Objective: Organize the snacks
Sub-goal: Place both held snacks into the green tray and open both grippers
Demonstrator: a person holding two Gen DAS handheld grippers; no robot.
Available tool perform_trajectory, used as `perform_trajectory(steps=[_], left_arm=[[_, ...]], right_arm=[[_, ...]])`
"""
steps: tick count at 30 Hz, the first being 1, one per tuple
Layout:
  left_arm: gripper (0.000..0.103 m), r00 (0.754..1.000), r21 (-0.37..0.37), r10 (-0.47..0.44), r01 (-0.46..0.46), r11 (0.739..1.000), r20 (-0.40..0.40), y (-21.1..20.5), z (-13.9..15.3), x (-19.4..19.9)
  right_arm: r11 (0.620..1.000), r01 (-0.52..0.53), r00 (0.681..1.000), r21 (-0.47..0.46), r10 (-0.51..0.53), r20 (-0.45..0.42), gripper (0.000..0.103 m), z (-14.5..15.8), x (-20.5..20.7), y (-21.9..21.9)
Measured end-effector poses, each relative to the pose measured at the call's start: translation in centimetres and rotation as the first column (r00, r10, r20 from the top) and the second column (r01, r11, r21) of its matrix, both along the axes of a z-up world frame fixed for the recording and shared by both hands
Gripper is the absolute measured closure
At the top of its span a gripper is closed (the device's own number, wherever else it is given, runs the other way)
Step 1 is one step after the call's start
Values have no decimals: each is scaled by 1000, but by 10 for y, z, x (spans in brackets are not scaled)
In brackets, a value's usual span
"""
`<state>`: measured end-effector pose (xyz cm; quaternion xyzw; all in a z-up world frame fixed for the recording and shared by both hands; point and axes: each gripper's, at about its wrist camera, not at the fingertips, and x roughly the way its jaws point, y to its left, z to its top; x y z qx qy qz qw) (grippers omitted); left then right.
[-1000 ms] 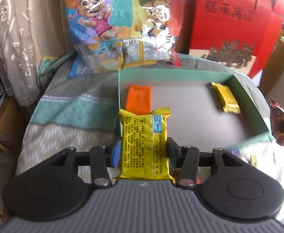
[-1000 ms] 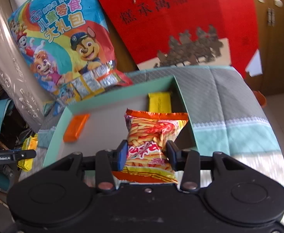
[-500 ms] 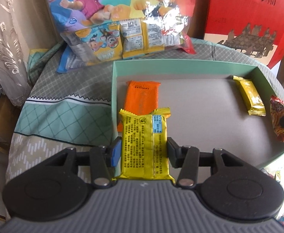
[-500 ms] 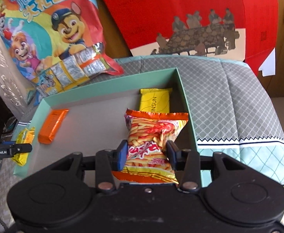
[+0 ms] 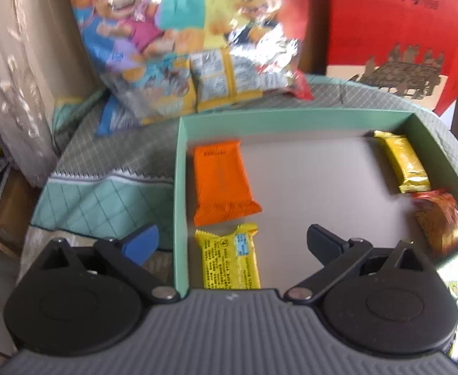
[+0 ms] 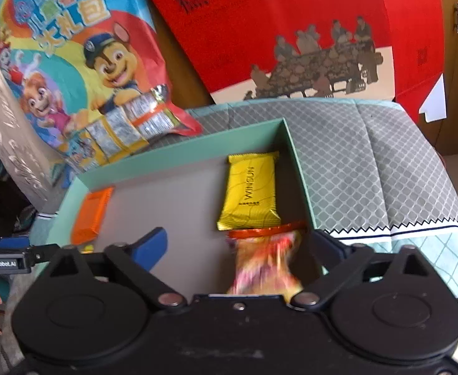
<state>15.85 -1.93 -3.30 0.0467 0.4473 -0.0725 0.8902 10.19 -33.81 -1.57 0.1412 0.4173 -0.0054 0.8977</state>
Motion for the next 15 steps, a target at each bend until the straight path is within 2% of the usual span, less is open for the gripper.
perform_trajectory(steps=[7,15], left_arm=[[0,1000,-40,-14,14,999,-17,1,11,-21],[0,995,-80,-34,27,996,-92,7,-1,-71]], right_arm=[[999,10,1000,53,-11,18,0,15,-22,5],[998,-22,1000,67,22,0,0,18,-58,24]])
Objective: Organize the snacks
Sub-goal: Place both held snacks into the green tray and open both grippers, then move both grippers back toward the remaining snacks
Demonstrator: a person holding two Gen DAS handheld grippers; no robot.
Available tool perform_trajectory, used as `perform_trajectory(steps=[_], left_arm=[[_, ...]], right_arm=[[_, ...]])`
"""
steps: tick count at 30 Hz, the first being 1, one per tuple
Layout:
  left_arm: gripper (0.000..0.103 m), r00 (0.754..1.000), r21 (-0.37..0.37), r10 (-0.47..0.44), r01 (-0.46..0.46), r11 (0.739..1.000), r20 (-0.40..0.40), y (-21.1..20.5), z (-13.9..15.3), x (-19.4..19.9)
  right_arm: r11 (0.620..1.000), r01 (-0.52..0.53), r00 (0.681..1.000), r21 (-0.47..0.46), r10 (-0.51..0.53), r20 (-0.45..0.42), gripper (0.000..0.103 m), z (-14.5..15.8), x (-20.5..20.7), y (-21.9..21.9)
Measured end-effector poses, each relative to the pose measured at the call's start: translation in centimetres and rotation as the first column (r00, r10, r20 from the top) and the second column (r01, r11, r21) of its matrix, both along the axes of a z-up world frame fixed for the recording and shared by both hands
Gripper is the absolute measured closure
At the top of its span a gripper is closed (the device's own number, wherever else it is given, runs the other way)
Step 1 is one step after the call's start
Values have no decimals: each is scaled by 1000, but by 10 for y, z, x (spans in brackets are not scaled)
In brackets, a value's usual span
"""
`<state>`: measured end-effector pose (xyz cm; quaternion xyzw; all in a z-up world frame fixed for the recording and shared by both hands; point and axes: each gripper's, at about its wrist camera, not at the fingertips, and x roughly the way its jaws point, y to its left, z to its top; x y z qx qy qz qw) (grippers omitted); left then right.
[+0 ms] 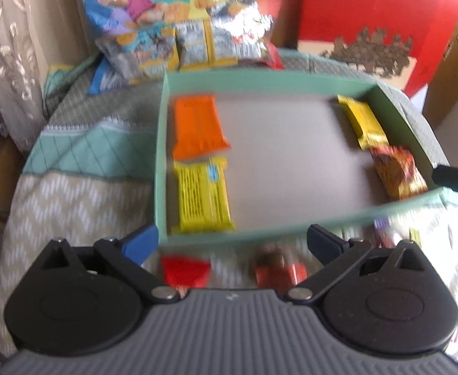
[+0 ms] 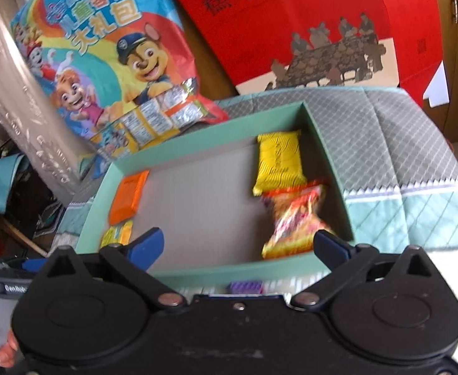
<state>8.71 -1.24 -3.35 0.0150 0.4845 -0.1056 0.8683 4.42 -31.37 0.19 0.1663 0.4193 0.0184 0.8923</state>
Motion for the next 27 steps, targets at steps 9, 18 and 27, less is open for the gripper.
perform_trajectory(steps=[9,18,27], left_arm=[[0,997,-11,-9,8,1000,-71,7,-18,-49],[0,992,-28,-22,18,999,-127,5,-32,-80],[2,992,-36,-64,61,998,-110,-14,-28,-88]], right_arm=[[999,-5,1000,34,6,-24,0,-5,-46,13],[996,24,998,82,-19,-60,0,-18,-77,15],[993,50,997,109,-44,-61,0,-21,-93,13]])
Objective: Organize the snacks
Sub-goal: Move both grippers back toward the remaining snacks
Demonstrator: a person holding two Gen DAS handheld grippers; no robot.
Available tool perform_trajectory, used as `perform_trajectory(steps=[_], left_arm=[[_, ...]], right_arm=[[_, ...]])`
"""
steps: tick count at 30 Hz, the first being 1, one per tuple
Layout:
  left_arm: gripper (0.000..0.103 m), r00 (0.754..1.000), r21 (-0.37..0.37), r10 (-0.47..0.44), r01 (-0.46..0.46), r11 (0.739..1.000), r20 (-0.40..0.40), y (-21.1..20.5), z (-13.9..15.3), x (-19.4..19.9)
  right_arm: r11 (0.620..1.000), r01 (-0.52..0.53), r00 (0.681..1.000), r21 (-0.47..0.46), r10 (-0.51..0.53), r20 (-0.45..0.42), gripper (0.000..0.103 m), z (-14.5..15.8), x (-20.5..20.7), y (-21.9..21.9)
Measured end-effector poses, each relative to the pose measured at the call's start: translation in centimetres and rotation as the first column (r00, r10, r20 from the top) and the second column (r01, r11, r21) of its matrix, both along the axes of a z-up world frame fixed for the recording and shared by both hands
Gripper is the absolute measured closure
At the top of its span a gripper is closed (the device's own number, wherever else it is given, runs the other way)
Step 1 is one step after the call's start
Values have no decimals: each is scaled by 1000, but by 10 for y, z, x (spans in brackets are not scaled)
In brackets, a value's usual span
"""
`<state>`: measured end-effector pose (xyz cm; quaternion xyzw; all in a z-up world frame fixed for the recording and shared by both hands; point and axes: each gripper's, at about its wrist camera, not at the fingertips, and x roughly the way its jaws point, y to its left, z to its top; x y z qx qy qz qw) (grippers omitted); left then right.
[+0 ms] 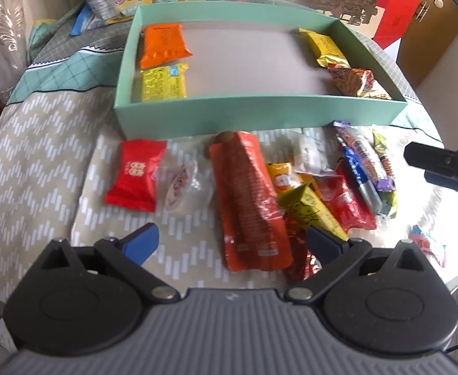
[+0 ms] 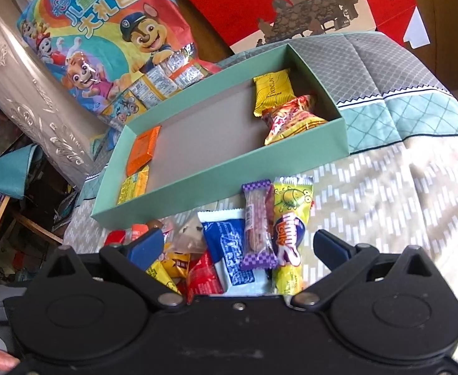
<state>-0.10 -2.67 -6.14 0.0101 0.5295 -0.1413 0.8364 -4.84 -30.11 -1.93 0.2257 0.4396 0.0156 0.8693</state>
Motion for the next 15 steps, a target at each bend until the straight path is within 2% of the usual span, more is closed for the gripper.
perform_trajectory(steps=[5,9,15], left_arm=[[17,999,-36,-47,47,998,17,-14,9,-5],[18,996,-32,-86,87,996,24,-27,11,-7],[18,999,-24,-36,36,999,-3,-21,2,1]], right_arm=[[1000,22,1000,9,-22,-2,0,-3,-5,-5],[999,33,999,19,-33,-2,0,-5,-8,-8],[999,27,1000,29,-27,1,1,-5,-13,-9]])
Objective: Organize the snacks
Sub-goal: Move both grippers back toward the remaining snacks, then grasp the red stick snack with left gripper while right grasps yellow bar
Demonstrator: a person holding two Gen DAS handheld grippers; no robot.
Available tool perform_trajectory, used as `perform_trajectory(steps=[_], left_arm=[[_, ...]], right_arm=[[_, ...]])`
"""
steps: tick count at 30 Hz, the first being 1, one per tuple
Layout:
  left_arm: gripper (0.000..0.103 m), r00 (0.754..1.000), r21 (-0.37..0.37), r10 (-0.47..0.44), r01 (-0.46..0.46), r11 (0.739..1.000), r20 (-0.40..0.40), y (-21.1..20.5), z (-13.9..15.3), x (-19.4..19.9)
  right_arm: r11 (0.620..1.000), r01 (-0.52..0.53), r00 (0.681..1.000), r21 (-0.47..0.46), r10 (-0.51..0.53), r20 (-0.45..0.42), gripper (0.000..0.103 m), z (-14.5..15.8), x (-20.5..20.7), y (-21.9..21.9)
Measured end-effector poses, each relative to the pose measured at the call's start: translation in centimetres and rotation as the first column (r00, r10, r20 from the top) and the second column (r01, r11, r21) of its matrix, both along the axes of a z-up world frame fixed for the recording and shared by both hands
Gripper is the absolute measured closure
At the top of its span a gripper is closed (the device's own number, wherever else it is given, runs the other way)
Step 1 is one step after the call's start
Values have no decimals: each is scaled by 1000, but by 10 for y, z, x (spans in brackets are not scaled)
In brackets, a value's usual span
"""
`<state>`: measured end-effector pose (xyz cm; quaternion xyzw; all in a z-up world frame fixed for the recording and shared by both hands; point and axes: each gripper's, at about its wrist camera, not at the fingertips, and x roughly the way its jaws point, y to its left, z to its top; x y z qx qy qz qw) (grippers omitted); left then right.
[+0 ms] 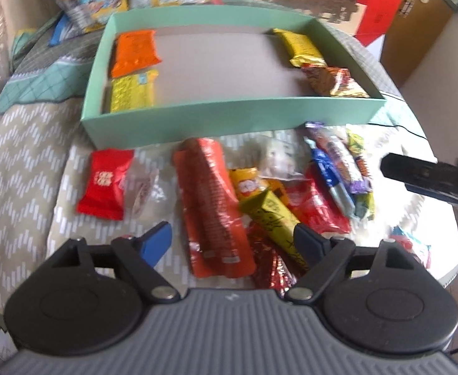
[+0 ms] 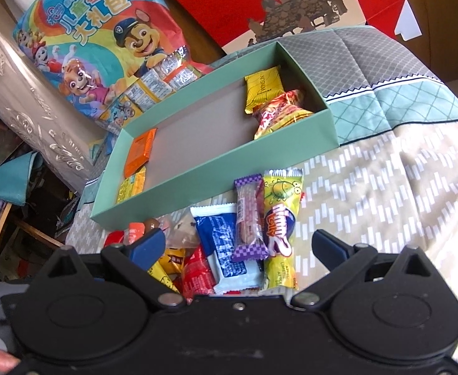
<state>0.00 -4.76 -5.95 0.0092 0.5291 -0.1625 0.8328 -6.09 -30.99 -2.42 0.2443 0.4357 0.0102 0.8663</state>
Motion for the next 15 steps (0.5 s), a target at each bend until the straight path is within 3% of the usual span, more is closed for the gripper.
perform_trajectory(steps=[4,6,10,12,13,14,15], left_arm=[[18,1000,-31,-26,25,999,-8,-6,1,0],[18,999,-1,-44,44,999,12,-14,0,1],[21,1000,4,4,-4,1000,8,-6,-8,9],[34,1000,4,3,-3,1000,12,2,-12,11],[46,1000,11,-4,4,1000,14,4,-14,11],[68,1000,42,-16,15,999,13,4,-16,11],[74,1000,59,-23,23,998,1,5,-20,12]], right_arm=[[1000,9,1000,6,-9,-3,3,-2,1,-1],[1000,5,1000,8,-5,-5,10,-3,0,1],[1000,-22,1000,-1,22,4,21,0,-3,7],[999,-50,999,5,50,0,30,0,-5,10],[997,-71,997,11,71,-6,32,-1,-5,14],[995,-97,995,14,97,-12,34,-3,-5,20],[992,-125,992,15,126,-19,38,-4,-5,26]])
